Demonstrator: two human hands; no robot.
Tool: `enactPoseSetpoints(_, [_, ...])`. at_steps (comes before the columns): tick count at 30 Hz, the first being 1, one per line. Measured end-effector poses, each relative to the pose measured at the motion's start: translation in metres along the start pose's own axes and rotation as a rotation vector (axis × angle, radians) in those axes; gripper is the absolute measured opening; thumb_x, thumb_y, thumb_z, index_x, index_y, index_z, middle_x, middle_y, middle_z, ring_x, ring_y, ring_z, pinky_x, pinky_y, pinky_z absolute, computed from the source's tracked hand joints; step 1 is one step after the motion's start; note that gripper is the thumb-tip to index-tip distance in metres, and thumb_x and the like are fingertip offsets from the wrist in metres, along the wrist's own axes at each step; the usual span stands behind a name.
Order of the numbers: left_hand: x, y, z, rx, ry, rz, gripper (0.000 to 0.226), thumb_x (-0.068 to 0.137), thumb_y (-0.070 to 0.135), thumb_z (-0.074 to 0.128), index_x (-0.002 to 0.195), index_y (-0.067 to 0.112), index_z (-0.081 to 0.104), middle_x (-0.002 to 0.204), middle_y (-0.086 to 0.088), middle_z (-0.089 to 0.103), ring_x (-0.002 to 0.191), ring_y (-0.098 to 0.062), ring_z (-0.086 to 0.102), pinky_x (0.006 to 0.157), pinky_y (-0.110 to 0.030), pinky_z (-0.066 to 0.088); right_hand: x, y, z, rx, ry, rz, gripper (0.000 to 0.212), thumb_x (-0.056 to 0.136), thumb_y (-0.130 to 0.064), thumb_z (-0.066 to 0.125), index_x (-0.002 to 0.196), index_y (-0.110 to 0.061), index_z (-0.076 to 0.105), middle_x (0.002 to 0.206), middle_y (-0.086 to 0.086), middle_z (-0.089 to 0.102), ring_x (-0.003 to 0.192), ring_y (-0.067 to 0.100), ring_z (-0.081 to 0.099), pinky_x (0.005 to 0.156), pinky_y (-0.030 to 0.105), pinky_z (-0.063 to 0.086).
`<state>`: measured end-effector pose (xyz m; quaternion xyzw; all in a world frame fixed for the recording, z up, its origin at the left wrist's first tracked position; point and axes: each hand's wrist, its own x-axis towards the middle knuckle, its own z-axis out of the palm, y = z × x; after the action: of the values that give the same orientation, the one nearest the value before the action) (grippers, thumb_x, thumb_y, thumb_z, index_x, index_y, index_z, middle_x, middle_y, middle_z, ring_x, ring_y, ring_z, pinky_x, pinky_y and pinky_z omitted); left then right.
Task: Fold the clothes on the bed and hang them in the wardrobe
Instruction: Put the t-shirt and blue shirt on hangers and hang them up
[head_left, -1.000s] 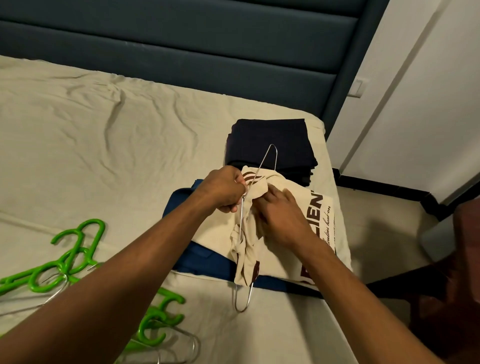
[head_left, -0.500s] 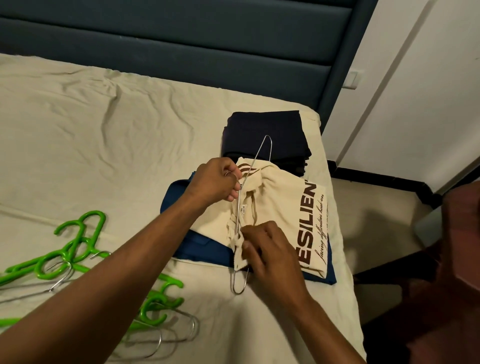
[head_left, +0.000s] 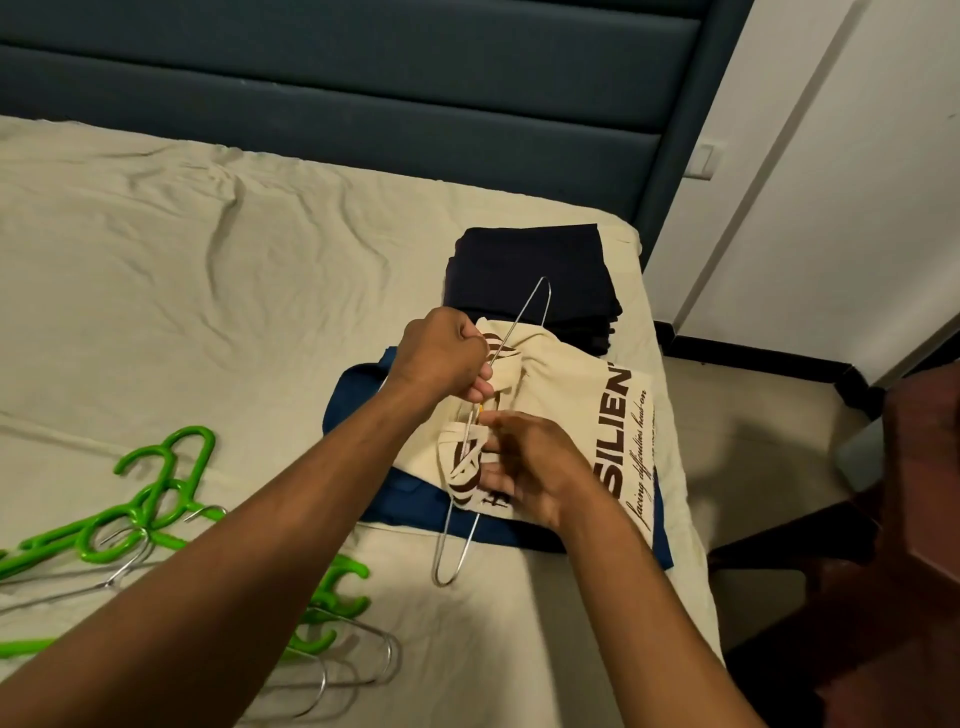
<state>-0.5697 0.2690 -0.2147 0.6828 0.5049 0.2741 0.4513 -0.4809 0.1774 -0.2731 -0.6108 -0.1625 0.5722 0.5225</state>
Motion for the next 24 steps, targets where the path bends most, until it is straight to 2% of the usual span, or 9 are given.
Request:
enactPoseSetpoints(2, [0.002,0.003,0.0,-0.006,0.005,-0.028,0.018,0.096,0.001,0.048,0.091,0.003,0.064,0.07,-0.01,0.071,0.056,-0.02,0.072,0.054,-0.029,0.059,-0.012,0.0,-0.004,0.229,-0.14,0.084,0.042,0.1,-0.045,0.05,0.116,-0.009,0.063,0.092,0.012,0.071,0.072,0.028,0.07,0.075,0.042,0.058])
enactPoseSetpoints(4, [0.003,0.006,0.001,-0.021,0.004,-0.064,0.017,0.097,0.002,0.048,0.093,0.002,0.064,0.07,-0.011,0.071,0.057,-0.021,0.072,0.055,-0.029,0.06,-0.014,0.004,-0.002,0.311,-0.209,0.087,0.062,0.092,-0.065,0.048,0.122,-0.013,0.062,0.102,0.011,0.071,0.082,0.027,0.069,0.076,0.04,0.055])
enactPoseSetpoints(7, [0.003,0.008,0.005,-0.081,-0.001,-0.117,0.017,0.094,0.001,0.048,0.095,-0.001,0.064,0.066,-0.011,0.07,0.052,-0.021,0.07,0.049,-0.027,0.057,-0.008,0.006,0.014,0.337,-0.209,0.034,0.071,0.089,-0.074,0.041,0.126,-0.017,0.061,0.105,0.007,0.071,0.097,0.022,0.066,0.082,0.039,0.052])
enactPoseSetpoints(10, [0.004,0.01,0.007,-0.109,0.018,-0.149,0.018,0.091,0.002,0.048,0.093,-0.002,0.066,0.057,-0.008,0.07,0.05,-0.02,0.069,0.049,-0.028,0.057,-0.004,0.003,0.033,0.368,-0.244,0.043,0.083,0.086,-0.08,0.035,0.143,-0.021,0.047,0.134,0.015,0.059,0.127,0.031,0.054,0.115,0.047,0.033])
enactPoseSetpoints(12, [0.007,0.01,0.005,-0.127,0.029,-0.157,0.018,0.09,0.003,0.049,0.093,-0.001,0.066,0.058,-0.007,0.07,0.05,-0.021,0.069,0.052,-0.03,0.059,-0.003,0.001,0.037,0.373,-0.262,0.033,0.084,0.086,-0.079,0.036,0.146,-0.021,0.044,0.126,0.014,0.063,0.121,0.032,0.059,0.118,0.048,0.03])
enactPoseSetpoints(15, [0.01,0.008,-0.001,-0.113,-0.007,-0.107,0.016,0.088,0.007,0.054,0.09,0.004,0.069,0.069,-0.01,0.072,0.058,-0.023,0.068,0.063,-0.037,0.062,-0.003,-0.005,0.031,0.287,-0.236,-0.072,0.059,0.093,-0.062,0.049,0.128,-0.017,0.061,0.109,0.01,0.073,0.099,0.029,0.071,0.106,0.047,0.045])
enactPoseSetpoints(18, [0.007,0.003,-0.005,-0.193,-0.039,-0.012,0.017,0.094,0.016,0.053,0.095,0.012,0.069,0.075,-0.006,0.075,0.063,-0.018,0.067,0.066,-0.036,0.059,-0.002,-0.01,0.026,0.225,-0.107,-0.152,0.037,0.097,-0.035,0.061,0.121,-0.008,0.064,0.086,0.006,0.071,0.071,0.019,0.068,0.074,0.035,0.057])
enactPoseSetpoints(21, [-0.003,-0.02,-0.005,-0.232,0.193,0.095,0.018,0.097,0.017,0.048,0.096,0.015,0.066,0.076,-0.003,0.072,0.064,-0.016,0.069,0.066,-0.034,0.059,-0.001,-0.011,0.023,0.273,0.016,-0.197,0.027,0.093,-0.027,0.068,0.113,-0.009,0.062,0.074,0.005,0.061,0.053,0.011,0.049,0.046,0.022,0.041])
enactPoseSetpoints(24, [-0.011,-0.063,0.005,0.131,0.36,0.334,0.01,0.095,0.018,0.053,0.101,0.018,0.061,0.095,0.004,0.068,0.086,-0.016,0.065,0.076,-0.038,0.053,-0.002,-0.011,0.018,0.311,0.119,-0.299,0.025,0.092,-0.031,0.068,0.111,-0.014,0.064,0.066,-0.002,0.056,0.047,0.006,0.041,0.037,0.016,0.03])
